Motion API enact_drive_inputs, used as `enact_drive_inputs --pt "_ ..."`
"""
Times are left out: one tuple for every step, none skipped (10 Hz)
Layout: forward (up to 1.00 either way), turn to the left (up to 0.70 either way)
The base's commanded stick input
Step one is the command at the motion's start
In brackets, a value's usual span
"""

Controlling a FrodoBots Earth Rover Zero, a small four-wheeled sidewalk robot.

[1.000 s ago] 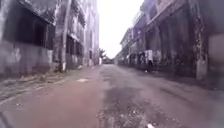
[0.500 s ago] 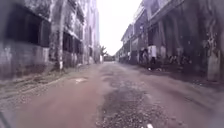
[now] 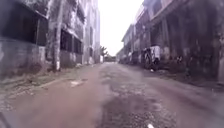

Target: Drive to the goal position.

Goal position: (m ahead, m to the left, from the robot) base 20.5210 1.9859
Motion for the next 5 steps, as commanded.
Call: enact_drive_inputs --pt "0.70 0.00" --pt "0.70 0.00" --pt "0.70 0.00" --pt "0.70 0.00" --pt "0.70 0.00"
